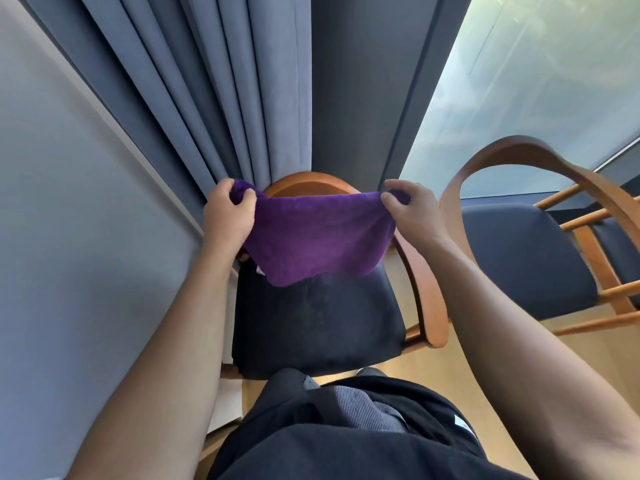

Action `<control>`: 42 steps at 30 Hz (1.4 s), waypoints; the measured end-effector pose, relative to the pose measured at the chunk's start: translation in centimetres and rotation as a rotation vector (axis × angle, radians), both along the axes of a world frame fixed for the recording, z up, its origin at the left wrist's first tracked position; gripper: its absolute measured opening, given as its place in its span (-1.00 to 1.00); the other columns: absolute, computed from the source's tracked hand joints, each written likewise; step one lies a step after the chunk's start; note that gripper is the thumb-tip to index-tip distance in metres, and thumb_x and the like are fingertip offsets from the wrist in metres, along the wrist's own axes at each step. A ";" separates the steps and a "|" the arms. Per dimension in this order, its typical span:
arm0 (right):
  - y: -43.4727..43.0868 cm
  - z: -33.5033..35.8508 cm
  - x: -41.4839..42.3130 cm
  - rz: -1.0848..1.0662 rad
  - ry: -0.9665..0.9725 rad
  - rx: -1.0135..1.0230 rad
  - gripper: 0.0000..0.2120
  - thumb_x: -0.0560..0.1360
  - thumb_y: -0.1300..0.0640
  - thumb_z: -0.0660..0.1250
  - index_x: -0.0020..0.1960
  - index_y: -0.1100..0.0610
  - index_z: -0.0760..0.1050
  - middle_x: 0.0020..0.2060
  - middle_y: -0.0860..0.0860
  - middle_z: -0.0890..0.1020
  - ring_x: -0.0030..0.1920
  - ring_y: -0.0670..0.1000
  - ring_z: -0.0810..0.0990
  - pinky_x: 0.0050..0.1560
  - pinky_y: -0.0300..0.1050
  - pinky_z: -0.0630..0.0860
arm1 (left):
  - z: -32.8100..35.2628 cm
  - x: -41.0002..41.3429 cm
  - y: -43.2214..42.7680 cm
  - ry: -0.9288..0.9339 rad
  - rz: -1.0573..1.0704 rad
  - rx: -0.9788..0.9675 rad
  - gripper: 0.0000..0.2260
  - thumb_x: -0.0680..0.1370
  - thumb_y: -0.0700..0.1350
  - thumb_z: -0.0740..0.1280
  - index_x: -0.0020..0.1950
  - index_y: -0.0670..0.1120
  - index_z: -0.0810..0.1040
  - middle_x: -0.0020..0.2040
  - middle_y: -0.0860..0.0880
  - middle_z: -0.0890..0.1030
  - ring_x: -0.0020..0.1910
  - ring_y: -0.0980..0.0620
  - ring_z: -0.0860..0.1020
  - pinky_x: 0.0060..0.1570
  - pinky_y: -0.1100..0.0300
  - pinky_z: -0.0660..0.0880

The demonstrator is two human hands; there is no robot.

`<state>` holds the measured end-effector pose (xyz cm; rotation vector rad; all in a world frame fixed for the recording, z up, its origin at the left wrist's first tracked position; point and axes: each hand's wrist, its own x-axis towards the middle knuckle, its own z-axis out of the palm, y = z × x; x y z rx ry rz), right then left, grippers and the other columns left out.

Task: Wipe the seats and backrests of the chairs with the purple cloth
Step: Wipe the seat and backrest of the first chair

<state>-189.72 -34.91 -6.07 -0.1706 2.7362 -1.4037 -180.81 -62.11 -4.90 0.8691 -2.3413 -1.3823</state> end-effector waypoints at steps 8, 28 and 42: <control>0.7 1.0 0.6 0.064 0.038 0.276 -0.64 0.56 0.25 0.34 0.35 0.18 0.51 0.19 0.13 0.54 0.12 0.00 0.48 0.09 -0.61 0.14 | -0.1 0.4 -0.7 -0.209 0.145 0.015 -0.55 0.53 -0.14 0.34 0.38 -0.23 0.35 0.28 -0.20 0.51 0.21 -0.17 0.54 -0.01 0.11 0.55; -0.9 -0.4 1.2 0.014 -0.002 0.170 -0.89 0.51 0.10 0.39 -0.12 0.02 0.46 -0.31 -0.13 0.52 -0.31 -0.16 0.51 -0.40 -0.37 0.30 | -0.5 1.0 1.9 -0.619 -0.176 -0.644 -0.62 0.56 0.13 0.37 0.21 -0.12 0.62 0.25 -0.20 0.48 0.26 -0.22 0.42 0.19 -0.05 0.43; -4.3 0.6 3.4 0.436 -0.180 -0.057 -0.62 0.48 -0.24 0.40 0.14 -0.03 0.48 -0.09 -0.16 0.61 -0.13 -0.22 0.61 -0.23 -0.43 0.49 | 1.3 -0.1 6.0 -0.178 -0.572 0.409 -0.62 0.57 0.02 0.11 -0.19 0.05 0.71 -0.13 -0.04 0.72 -0.04 -0.01 0.69 0.05 0.10 0.60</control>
